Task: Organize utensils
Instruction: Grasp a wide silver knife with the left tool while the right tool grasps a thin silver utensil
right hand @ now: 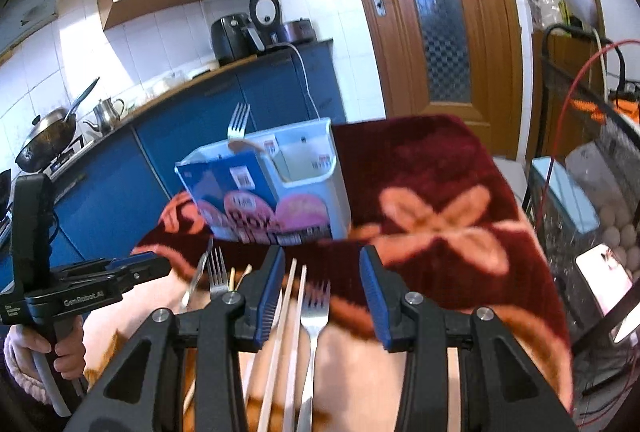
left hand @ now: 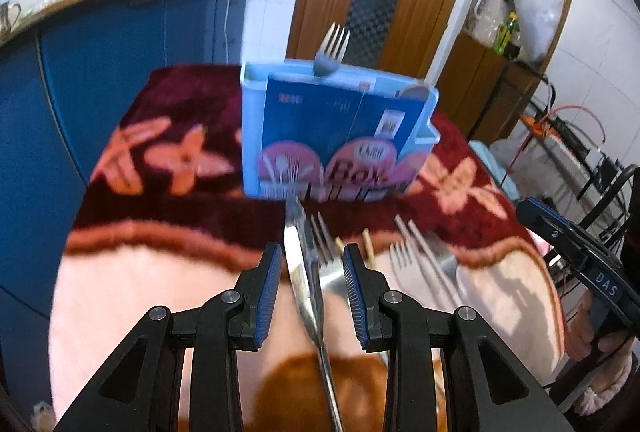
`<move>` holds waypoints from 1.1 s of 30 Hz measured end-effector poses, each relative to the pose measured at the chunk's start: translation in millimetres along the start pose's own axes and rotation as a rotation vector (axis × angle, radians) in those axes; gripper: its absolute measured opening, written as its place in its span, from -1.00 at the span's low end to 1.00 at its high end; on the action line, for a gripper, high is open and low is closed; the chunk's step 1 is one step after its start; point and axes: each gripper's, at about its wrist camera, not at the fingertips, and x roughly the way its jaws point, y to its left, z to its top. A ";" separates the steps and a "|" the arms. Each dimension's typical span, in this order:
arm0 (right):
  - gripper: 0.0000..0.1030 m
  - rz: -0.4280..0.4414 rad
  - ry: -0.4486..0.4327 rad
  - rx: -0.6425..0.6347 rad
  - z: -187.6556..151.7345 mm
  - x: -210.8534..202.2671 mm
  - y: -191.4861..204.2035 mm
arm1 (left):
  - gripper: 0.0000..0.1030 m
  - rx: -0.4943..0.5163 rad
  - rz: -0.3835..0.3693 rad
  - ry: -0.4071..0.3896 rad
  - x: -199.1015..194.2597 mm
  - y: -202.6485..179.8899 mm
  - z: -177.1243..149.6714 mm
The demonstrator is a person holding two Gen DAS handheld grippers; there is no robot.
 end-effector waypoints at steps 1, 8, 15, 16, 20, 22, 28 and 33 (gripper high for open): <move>-0.18 0.001 0.009 0.003 -2.4 1.0 -1.4 | -0.37 -0.001 0.002 0.012 2.9 0.1 -2.0; -0.16 0.008 0.057 0.027 -16.9 7.6 -10.1 | -0.37 -0.008 0.009 0.086 18.9 -2.0 -13.7; -0.15 0.024 0.088 0.029 -23.9 12.2 -12.2 | -0.37 -0.017 0.035 0.136 31.4 -1.2 -17.1; -0.15 0.027 0.090 0.027 -25.1 12.7 -12.0 | -0.37 -0.021 0.037 0.142 33.8 -0.3 -16.8; -0.15 0.037 0.104 0.026 -27.1 15.9 -11.1 | -0.37 -0.044 0.019 0.166 43.3 4.1 -15.6; -0.15 0.038 0.109 0.025 -26.9 17.4 -11.4 | -0.37 -0.059 -0.001 0.168 46.6 7.5 -14.1; -0.15 0.040 0.118 0.018 -28.4 21.1 -10.7 | -0.62 -0.110 -0.047 0.154 48.4 18.3 -9.2; -0.15 0.046 0.137 0.021 -31.2 27.7 -10.6 | -0.62 -0.134 -0.034 0.110 38.0 28.3 -3.4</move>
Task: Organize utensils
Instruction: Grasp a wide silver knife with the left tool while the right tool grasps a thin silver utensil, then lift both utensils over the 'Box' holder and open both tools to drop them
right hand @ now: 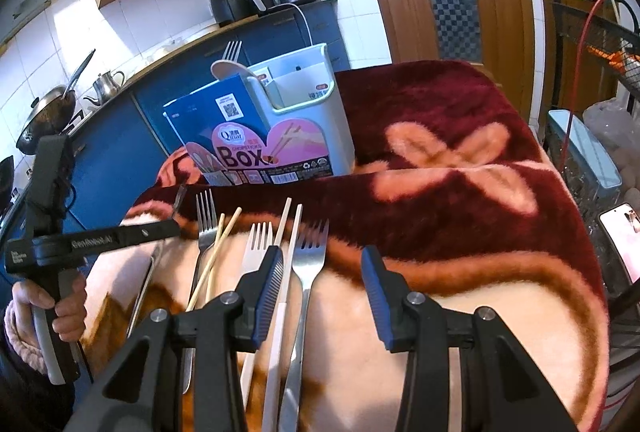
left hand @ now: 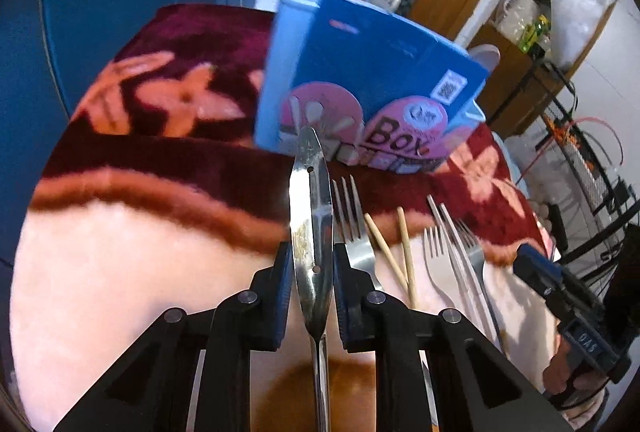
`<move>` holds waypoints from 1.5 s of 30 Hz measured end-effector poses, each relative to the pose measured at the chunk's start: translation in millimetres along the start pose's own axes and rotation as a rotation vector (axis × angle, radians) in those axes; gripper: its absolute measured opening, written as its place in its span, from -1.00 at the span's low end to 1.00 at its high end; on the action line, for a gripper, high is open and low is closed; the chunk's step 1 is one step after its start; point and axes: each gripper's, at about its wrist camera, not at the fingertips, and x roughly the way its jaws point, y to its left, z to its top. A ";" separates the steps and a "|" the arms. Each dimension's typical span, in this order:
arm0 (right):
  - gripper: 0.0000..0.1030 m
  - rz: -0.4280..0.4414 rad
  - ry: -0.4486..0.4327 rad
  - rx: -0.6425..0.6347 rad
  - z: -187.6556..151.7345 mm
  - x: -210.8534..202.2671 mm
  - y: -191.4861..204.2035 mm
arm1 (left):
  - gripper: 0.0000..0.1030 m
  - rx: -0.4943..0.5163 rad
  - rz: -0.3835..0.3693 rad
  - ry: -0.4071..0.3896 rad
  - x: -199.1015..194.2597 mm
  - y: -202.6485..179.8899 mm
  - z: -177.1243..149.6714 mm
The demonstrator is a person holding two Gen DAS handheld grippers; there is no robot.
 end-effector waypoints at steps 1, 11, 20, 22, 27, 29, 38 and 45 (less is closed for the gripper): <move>-0.15 0.002 0.005 0.000 -0.3 1.3 0.2 | -0.63 -0.004 0.001 -0.013 -3.7 1.8 0.7; -0.15 0.006 0.079 -0.026 5.4 14.8 6.9 | -0.63 0.002 0.008 -0.131 -36.1 15.5 -0.5; -0.39 0.039 0.218 0.008 9.3 38.1 -2.1 | -0.63 0.061 0.004 -0.240 -54.3 8.4 -5.6; -0.46 0.057 0.237 0.023 13.5 42.2 -6.7 | -0.63 0.065 -0.010 -0.247 -55.7 7.4 -5.5; -0.58 0.119 0.280 0.053 22.8 52.0 -14.0 | -0.64 0.073 -0.021 -0.262 -57.1 6.5 -7.5; -0.67 0.147 0.292 0.070 25.7 55.3 -17.1 | -0.64 0.073 -0.027 -0.262 -57.3 6.1 -8.3; -0.93 0.211 0.252 0.115 26.2 49.2 -16.4 | -0.64 0.075 -0.037 -0.280 -63.8 3.4 -11.7; -0.94 0.206 0.112 0.108 22.1 20.0 -11.0 | -0.64 0.092 -0.052 -0.321 -74.4 -1.9 -15.0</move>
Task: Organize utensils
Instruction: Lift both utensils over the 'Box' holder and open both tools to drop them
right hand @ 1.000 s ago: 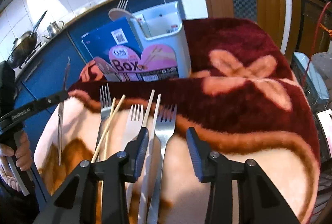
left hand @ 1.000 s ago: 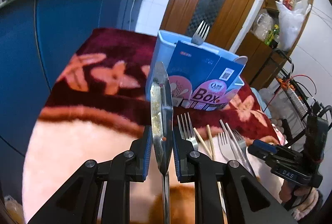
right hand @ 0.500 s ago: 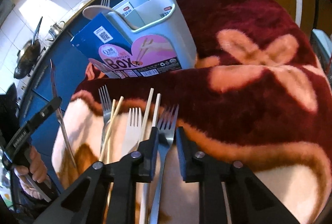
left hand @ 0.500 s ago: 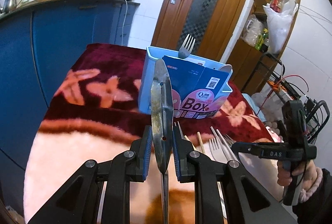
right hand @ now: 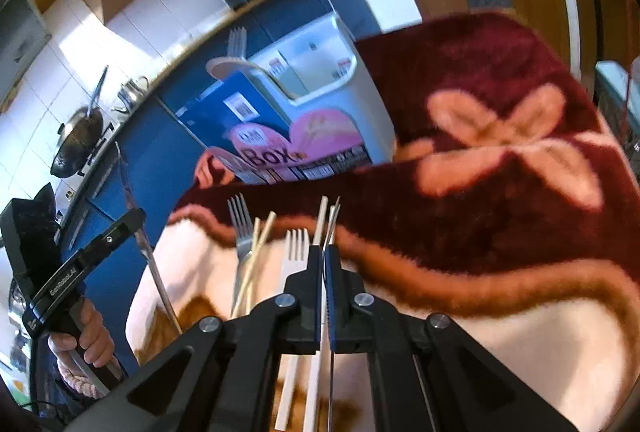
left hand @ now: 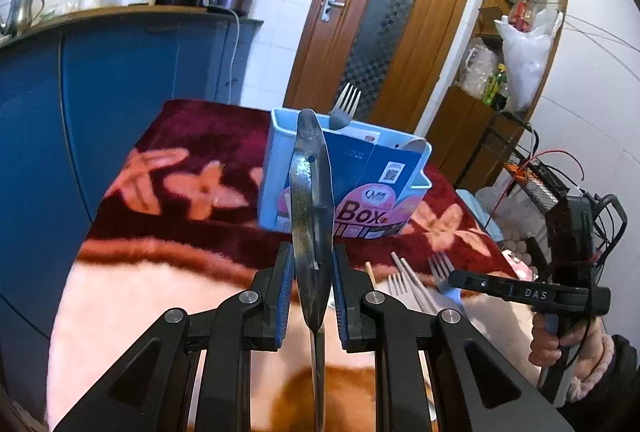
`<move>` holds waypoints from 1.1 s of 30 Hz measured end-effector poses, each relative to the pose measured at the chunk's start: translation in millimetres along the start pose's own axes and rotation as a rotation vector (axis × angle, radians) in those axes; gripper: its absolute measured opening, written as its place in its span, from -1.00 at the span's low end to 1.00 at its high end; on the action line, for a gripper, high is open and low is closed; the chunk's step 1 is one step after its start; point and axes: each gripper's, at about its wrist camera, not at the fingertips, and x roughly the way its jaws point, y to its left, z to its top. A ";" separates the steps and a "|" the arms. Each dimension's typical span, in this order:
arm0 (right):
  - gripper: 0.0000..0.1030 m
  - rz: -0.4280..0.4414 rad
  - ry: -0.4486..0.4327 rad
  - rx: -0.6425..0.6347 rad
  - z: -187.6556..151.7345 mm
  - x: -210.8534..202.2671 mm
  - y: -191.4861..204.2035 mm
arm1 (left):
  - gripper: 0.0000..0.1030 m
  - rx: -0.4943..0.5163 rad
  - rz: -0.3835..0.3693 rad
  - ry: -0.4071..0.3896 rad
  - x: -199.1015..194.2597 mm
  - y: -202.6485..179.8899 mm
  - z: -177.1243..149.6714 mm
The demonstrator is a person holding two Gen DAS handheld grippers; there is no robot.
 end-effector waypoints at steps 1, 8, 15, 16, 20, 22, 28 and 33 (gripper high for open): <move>-0.94 -0.006 -0.027 -0.009 -2.3 -5.5 3.3 | -0.64 0.001 -0.003 -0.006 -1.6 -1.0 0.2; -0.95 -0.020 -0.198 -0.044 -9.2 -36.8 19.3 | -0.65 0.017 -0.017 -0.072 -14.2 -9.5 3.9; -0.95 -0.069 -0.354 -0.118 -7.0 -61.2 38.6 | -0.65 0.016 -0.021 -0.136 -26.2 -13.2 13.2; -0.95 -0.075 -0.374 -0.130 -5.6 -64.2 41.8 | -0.65 0.015 -0.018 -0.145 -27.3 -13.1 16.2; -0.95 -0.075 -0.438 -0.166 0.6 -71.7 51.6 | -0.65 0.015 -0.006 -0.179 -27.6 -13.3 27.5; -0.95 -0.080 -0.454 -0.177 4.2 -72.7 53.4 | -0.65 0.018 0.004 -0.195 -25.4 -13.4 35.0; -0.95 -0.078 -0.480 -0.193 18.3 -70.4 56.2 | -0.65 0.040 0.025 -0.257 -20.7 -18.3 60.6; -0.95 -0.070 -0.494 -0.201 29.9 -68.5 55.6 | -0.65 0.052 0.044 -0.307 -17.3 -21.4 88.2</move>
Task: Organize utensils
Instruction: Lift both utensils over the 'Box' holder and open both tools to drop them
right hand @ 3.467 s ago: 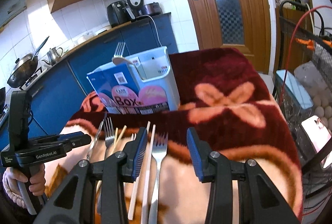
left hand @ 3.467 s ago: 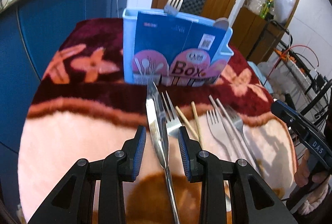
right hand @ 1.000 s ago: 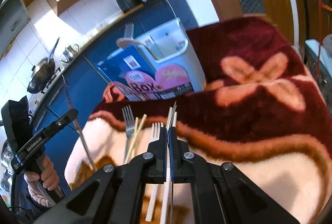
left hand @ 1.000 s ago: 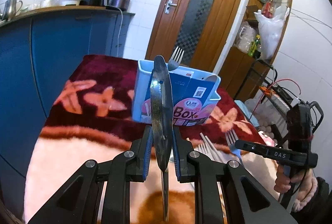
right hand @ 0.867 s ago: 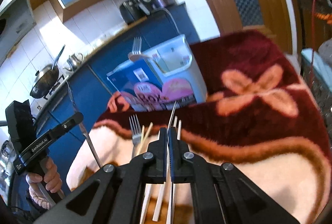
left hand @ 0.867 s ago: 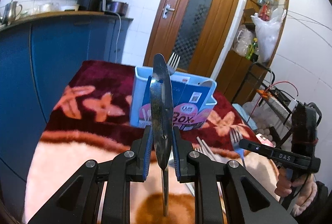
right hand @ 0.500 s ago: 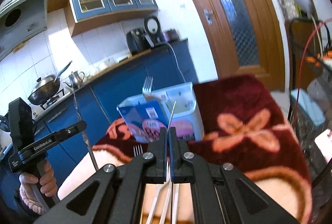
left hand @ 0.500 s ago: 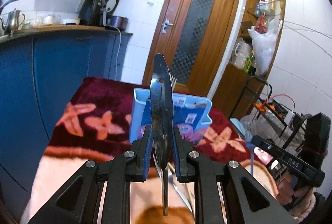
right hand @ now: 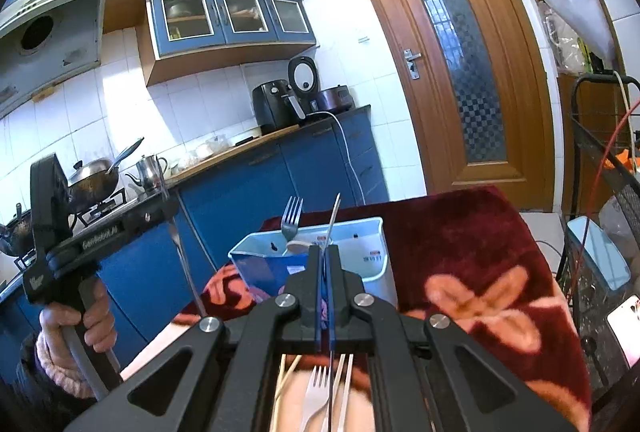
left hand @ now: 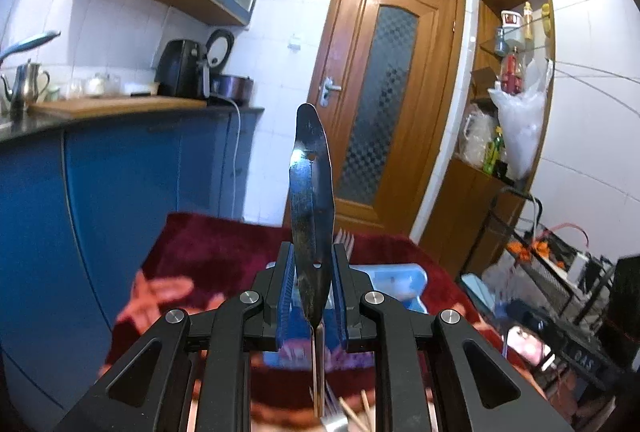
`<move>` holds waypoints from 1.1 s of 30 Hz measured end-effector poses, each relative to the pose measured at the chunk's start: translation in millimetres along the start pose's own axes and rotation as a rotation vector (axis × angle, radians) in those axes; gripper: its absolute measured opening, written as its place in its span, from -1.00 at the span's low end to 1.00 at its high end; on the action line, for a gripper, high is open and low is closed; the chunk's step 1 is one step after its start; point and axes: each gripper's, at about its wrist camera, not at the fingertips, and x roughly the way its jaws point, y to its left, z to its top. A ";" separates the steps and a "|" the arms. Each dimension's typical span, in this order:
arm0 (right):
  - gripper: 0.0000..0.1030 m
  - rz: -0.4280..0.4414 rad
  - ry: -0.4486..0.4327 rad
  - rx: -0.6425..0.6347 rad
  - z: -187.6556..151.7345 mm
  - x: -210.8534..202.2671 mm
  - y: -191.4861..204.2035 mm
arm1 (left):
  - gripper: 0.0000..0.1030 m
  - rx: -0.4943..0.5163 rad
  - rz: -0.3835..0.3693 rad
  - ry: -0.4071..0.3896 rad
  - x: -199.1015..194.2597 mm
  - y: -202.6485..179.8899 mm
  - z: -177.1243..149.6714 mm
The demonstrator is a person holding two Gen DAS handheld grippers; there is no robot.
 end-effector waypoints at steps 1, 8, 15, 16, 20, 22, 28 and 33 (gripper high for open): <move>-0.95 0.002 -0.004 0.001 1.3 1.1 -1.0 | -0.65 0.003 0.004 -0.012 2.2 -0.3 5.7; -0.95 -0.008 -0.017 -0.005 4.3 8.7 -4.3 | -0.65 0.006 0.044 -0.088 23.6 2.3 42.2; -0.95 -0.027 -0.014 -0.002 7.1 17.0 -7.9 | -0.65 -0.012 0.065 -0.117 51.1 8.7 51.6; -0.95 -0.029 -0.015 -0.003 7.7 17.9 -8.4 | -0.65 -0.016 0.069 -0.118 55.4 10.2 51.2; -0.95 -0.030 -0.021 -0.005 12.5 23.2 -8.6 | -0.65 -0.016 0.079 -0.110 69.0 13.1 44.2; -0.94 -0.032 -0.026 -0.006 15.2 27.1 -8.3 | -0.65 -0.017 0.078 -0.099 74.7 13.9 39.9; -0.95 -0.033 -0.061 -0.019 30.2 40.7 -5.6 | -0.64 -0.013 0.076 -0.056 90.0 16.0 13.9; -0.95 -0.060 -0.117 -0.048 46.5 56.5 -0.7 | -0.64 -0.018 0.069 -0.027 97.5 18.2 -0.5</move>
